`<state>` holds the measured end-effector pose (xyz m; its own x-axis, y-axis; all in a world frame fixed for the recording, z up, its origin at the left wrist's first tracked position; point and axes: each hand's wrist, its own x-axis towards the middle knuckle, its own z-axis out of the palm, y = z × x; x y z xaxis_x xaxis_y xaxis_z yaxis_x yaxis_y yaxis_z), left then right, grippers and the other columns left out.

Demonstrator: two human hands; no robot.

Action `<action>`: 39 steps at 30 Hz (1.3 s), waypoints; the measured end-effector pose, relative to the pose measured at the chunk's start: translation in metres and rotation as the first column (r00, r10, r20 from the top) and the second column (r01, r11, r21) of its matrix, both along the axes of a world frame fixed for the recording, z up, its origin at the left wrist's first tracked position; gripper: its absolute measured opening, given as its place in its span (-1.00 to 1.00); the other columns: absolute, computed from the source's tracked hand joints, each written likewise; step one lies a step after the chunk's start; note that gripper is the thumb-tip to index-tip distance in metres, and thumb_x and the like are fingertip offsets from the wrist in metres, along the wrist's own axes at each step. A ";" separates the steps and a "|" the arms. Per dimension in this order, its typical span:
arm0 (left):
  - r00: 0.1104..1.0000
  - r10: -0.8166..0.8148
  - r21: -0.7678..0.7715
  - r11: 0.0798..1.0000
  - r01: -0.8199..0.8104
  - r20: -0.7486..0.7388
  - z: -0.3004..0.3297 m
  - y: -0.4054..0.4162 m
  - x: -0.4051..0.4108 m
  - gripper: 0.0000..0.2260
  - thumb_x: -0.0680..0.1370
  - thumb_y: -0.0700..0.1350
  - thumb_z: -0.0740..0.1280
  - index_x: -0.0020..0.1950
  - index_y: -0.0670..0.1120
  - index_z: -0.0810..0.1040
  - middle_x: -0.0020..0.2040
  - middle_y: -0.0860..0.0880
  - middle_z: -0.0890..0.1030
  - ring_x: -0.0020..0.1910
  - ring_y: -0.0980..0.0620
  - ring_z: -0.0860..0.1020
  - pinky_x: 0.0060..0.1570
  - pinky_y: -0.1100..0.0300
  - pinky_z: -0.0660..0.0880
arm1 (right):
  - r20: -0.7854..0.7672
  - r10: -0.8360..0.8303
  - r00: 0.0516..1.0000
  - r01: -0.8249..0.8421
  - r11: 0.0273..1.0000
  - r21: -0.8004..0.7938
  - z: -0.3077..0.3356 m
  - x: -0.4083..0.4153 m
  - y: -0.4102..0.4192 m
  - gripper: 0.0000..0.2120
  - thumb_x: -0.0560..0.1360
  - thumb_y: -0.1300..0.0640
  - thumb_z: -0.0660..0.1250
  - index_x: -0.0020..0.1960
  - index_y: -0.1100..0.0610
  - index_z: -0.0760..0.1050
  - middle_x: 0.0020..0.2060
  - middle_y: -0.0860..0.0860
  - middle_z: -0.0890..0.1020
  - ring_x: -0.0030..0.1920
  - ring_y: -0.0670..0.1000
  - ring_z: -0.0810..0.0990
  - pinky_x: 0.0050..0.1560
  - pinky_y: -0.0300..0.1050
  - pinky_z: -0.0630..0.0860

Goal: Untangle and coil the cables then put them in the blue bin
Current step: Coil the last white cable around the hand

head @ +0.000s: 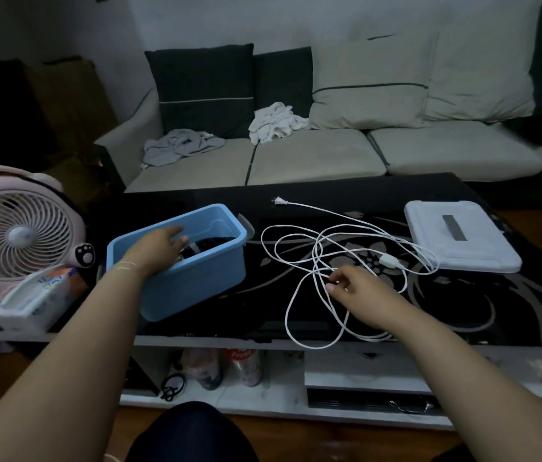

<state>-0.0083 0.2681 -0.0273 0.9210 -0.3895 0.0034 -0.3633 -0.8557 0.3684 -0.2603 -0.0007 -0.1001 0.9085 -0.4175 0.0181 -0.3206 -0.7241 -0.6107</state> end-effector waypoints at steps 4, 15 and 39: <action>0.949 -0.032 -0.189 0.977 0.096 0.315 0.005 -0.029 -0.040 -0.65 0.63 0.05 0.19 0.38 -0.01 0.47 0.26 -0.13 0.59 0.25 -0.17 0.51 0.15 0.01 0.41 | -0.013 -0.039 0.999 0.038 0.996 -0.077 0.000 -0.002 -0.009 -0.77 0.54 -0.03 0.29 0.16 0.01 0.52 0.09 -0.03 0.52 0.01 -0.05 0.52 0.02 -0.17 0.42; 0.846 -0.482 -0.057 0.874 0.483 -0.229 -0.034 -0.129 -0.130 -0.56 0.58 0.14 0.26 0.41 -0.02 0.44 0.32 -0.02 0.54 0.28 0.00 0.50 0.21 0.23 0.37 | 0.092 -0.316 0.944 0.327 0.930 -0.165 -0.008 -0.001 -0.031 -0.67 0.56 0.03 0.23 0.31 0.06 0.44 0.27 0.08 0.45 0.28 0.13 0.38 0.19 -0.01 0.39; 0.871 -0.460 -0.364 0.791 0.491 0.175 -0.061 -0.147 -0.171 -0.60 0.59 0.07 0.27 0.42 0.02 0.43 0.34 0.08 0.52 0.30 0.12 0.46 0.17 0.33 0.31 | -0.065 -0.377 0.924 0.298 0.817 -0.494 -0.005 -0.002 -0.072 -0.70 0.63 -0.03 0.10 0.21 0.09 0.47 0.17 0.09 0.54 0.23 0.14 0.41 0.18 0.04 0.26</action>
<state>-0.1794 0.1212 -0.0882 0.6110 -0.7302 0.3057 -0.7255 -0.3619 0.5854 -0.2621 -0.0724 -0.1049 0.7193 -0.6753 0.1629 -0.6581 -0.7375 -0.1516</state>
